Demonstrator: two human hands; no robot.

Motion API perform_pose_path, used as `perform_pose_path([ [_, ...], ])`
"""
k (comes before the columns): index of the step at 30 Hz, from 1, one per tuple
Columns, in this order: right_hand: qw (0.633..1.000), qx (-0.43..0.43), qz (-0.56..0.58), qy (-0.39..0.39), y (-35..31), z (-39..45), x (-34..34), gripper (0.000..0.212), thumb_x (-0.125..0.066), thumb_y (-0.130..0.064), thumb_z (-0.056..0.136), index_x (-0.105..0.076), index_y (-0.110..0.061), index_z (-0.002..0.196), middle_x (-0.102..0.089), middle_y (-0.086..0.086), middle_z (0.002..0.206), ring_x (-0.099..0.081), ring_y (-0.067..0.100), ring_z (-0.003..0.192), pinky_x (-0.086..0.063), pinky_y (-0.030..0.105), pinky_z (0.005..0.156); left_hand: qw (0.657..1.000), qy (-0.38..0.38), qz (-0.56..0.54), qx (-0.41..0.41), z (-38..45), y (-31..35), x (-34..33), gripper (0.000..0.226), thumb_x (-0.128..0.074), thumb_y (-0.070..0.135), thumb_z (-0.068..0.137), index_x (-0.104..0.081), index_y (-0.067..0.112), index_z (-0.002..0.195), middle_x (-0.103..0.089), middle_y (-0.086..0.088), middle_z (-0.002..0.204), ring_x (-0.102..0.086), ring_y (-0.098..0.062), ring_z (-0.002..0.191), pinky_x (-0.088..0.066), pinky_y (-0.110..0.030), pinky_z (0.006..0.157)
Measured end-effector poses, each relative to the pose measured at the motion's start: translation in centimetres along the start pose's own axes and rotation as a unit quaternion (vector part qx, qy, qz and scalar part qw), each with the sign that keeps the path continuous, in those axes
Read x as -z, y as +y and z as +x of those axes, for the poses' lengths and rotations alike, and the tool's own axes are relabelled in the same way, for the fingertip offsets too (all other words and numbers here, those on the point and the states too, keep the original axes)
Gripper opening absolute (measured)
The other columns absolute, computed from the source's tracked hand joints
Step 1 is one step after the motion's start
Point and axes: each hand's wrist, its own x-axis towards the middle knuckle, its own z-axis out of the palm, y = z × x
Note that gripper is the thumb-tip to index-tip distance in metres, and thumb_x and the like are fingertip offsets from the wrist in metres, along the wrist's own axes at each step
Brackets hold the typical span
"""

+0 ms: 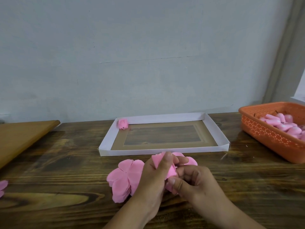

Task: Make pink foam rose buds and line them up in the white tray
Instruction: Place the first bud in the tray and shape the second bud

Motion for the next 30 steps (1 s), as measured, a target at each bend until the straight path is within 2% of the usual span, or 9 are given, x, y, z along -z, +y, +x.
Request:
perform_pose_path([
  [2,1.000,0.004,-0.004,0.000,0.0,0.0,0.0,0.026,-0.066,-0.002,0.094,-0.073,-0.008,0.070,-0.066,0.002,0.061,-0.059,0.006,0.058,-0.044,0.015,0.058,1.000,-0.022,0.012,0.003,-0.1,0.2,0.1,0.053,-0.088,0.070,0.051,-0.079,0.024,0.076,-0.078,-0.003,0.088,-0.071,-0.015,0.070,-0.049,-0.024,0.050],
  [5,1.000,0.005,-0.004,-0.001,-0.2,0.0,-0.1,0.025,-0.064,0.000,0.095,-0.071,-0.005,0.072,-0.065,0.001,0.060,-0.057,0.004,0.056,-0.043,0.013,0.057,0.999,-0.031,0.014,0.013,-0.3,0.7,0.0,0.029,-0.080,0.052,0.068,-0.078,0.024,0.076,-0.078,-0.004,0.085,-0.069,-0.016,0.068,-0.048,-0.023,0.049],
  [8,1.000,-0.001,0.003,-0.001,-0.3,0.0,0.0,0.028,-0.063,0.003,0.094,-0.070,-0.008,0.069,-0.065,0.000,0.059,-0.057,0.002,0.054,-0.043,0.011,0.056,0.999,-0.022,0.002,0.027,-0.4,0.9,-0.1,0.038,-0.070,0.060,0.082,-0.079,0.023,0.085,-0.078,-0.005,0.090,-0.070,-0.016,0.069,-0.049,-0.023,0.050],
  [10,1.000,-0.008,0.015,-0.007,-0.3,0.0,0.0,0.029,-0.063,0.002,0.094,-0.069,-0.009,0.068,-0.064,0.000,0.058,-0.056,0.002,0.053,-0.043,0.012,0.055,0.999,-0.037,-0.007,0.029,-0.5,1.2,-0.1,0.038,-0.060,0.059,0.086,-0.079,0.027,0.079,-0.078,-0.002,0.088,-0.067,-0.013,0.060,-0.048,-0.021,0.049],
  [14,0.998,-0.025,0.039,-0.039,-0.3,0.0,0.1,0.035,-0.061,0.000,0.097,-0.067,-0.013,0.065,-0.061,-0.002,0.057,-0.052,0.004,0.051,-0.041,0.015,0.053,0.997,-0.061,-0.034,0.025,-0.5,1.1,0.1,0.041,-0.065,0.067,0.083,-0.071,0.030,0.065,-0.074,0.003,0.082,-0.060,-0.016,0.052,-0.046,-0.023,0.046],
  [19,0.992,-0.045,0.076,-0.088,-0.6,0.0,0.1,0.028,-0.063,-0.022,0.090,-0.067,-0.019,0.062,-0.057,-0.004,0.057,-0.046,0.009,0.052,-0.039,0.017,0.054,0.991,-0.101,-0.071,0.056,-0.2,0.6,0.9,0.051,-0.082,0.071,0.065,-0.070,0.022,0.073,-0.066,-0.004,0.081,-0.056,-0.022,0.054,-0.053,-0.034,0.051],
  [23,0.980,-0.106,0.145,-0.086,-0.3,0.0,0.2,0.023,-0.067,-0.027,0.087,-0.067,-0.008,0.076,-0.055,0.003,0.061,-0.045,0.011,0.053,-0.038,0.018,0.052,0.994,-0.075,-0.058,0.061,-0.2,0.6,0.7,0.051,-0.076,0.077,0.065,-0.066,0.027,0.069,-0.066,-0.001,0.077,-0.059,-0.023,0.062,-0.052,-0.034,0.051],
  [27,0.998,-0.057,0.031,-0.016,0.0,0.0,0.0,0.023,-0.069,-0.013,0.094,-0.074,-0.016,0.072,-0.069,0.001,0.066,-0.059,0.007,0.058,-0.045,0.015,0.057,0.998,0.010,-0.031,0.061,0.0,0.6,0.3,0.047,-0.063,0.069,0.079,-0.072,0.025,0.067,-0.069,-0.003,0.074,-0.064,-0.022,0.058,-0.051,-0.029,0.051],
  [30,0.982,0.033,-0.181,0.047,0.5,-0.4,-0.2,0.023,-0.069,-0.013,0.094,-0.074,-0.021,0.073,-0.071,-0.009,0.069,-0.064,0.004,0.065,-0.044,0.011,0.062,0.998,0.020,-0.013,0.058,-0.1,0.2,0.2,0.040,-0.056,0.061,0.079,-0.069,0.028,0.061,-0.075,0.003,0.084,-0.067,-0.015,0.070,-0.049,-0.034,0.065],
])
